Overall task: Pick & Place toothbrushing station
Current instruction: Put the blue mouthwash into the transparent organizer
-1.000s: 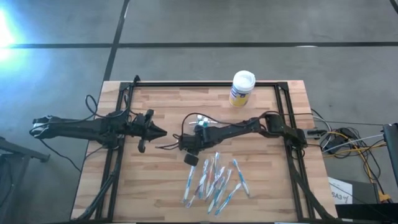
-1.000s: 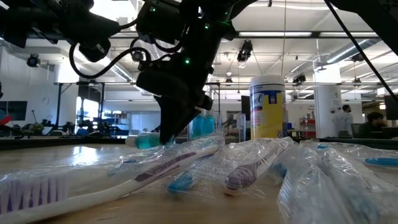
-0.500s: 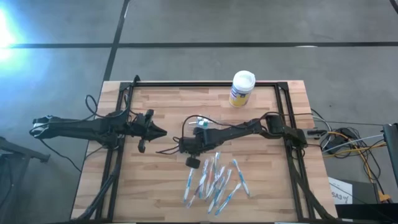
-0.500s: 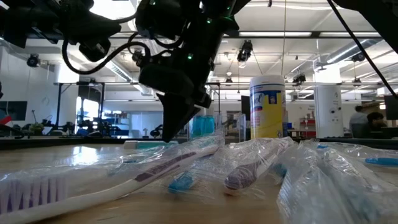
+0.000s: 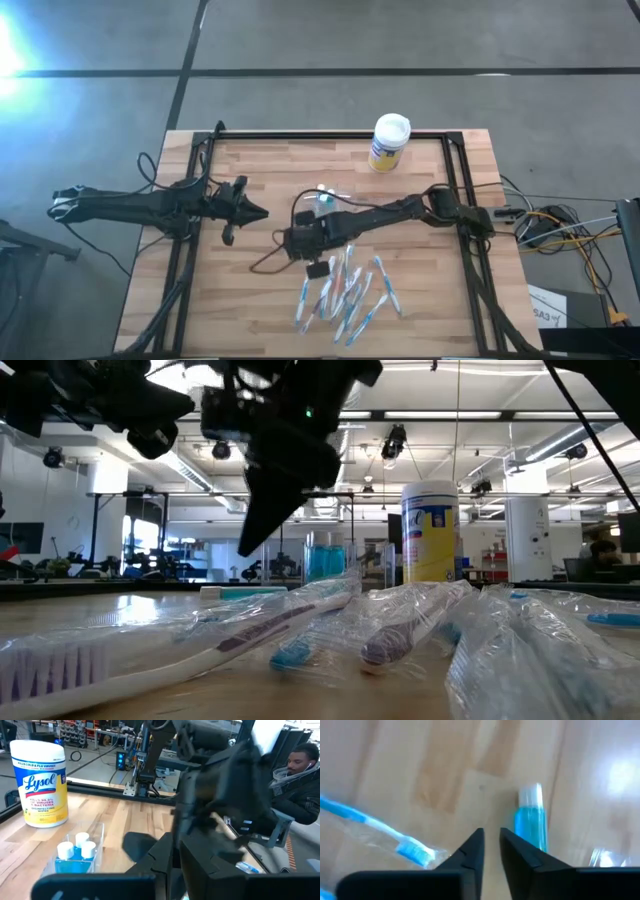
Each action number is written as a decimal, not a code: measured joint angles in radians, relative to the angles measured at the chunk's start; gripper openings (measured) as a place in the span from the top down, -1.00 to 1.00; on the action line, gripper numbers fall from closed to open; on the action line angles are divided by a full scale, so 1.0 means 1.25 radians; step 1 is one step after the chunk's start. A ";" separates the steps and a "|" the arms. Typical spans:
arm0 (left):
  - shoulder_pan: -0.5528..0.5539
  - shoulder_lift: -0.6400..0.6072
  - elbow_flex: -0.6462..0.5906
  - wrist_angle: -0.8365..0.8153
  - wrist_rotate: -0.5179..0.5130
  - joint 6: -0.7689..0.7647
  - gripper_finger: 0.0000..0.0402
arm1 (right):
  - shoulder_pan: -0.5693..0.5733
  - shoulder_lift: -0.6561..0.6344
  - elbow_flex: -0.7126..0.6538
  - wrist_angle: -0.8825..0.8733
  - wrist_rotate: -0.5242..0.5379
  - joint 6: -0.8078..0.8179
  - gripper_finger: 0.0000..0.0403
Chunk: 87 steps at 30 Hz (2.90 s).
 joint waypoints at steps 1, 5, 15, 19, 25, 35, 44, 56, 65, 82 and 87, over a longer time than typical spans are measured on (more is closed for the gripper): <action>0.000 0.000 0.000 0.000 0.000 0.000 0.82 | 0.001 0.000 0.007 0.000 0.001 -0.023 0.63; 0.000 0.000 0.000 0.000 0.000 0.002 0.82 | -0.014 -0.002 0.025 -0.013 -0.005 -0.076 0.35; 0.000 0.003 0.000 -0.004 0.000 0.004 0.82 | -0.050 -0.002 -0.031 0.026 -0.003 -0.140 -0.18; 0.000 0.003 0.000 -0.004 0.000 0.004 0.82 | -0.065 -0.002 -0.047 0.067 -0.007 -0.150 -0.23; 0.000 0.003 0.000 -0.004 0.000 0.004 0.82 | -0.094 -0.002 -0.084 0.096 -0.106 -0.128 -0.21; 0.000 0.003 0.000 -0.005 0.000 0.008 0.82 | -0.113 0.028 -0.107 0.113 -0.110 -0.141 -0.12; 0.000 0.006 0.000 -0.005 0.000 0.009 0.82 | -0.105 0.033 -0.108 0.115 -0.106 -0.161 0.19; 0.000 0.007 0.000 -0.005 0.000 0.009 0.82 | -0.098 0.031 -0.081 0.109 -0.106 -0.158 0.81; 0.000 0.007 -0.002 -0.004 0.000 0.010 0.82 | -0.090 0.031 -0.067 0.081 -0.110 -0.149 0.96; 0.000 0.008 -0.013 -0.001 0.000 0.009 0.82 | -0.085 0.015 0.022 0.171 -0.105 -0.220 0.96; 0.000 0.008 -0.013 -0.002 0.000 0.009 0.82 | -0.125 0.029 -0.002 0.188 -0.102 -0.226 0.96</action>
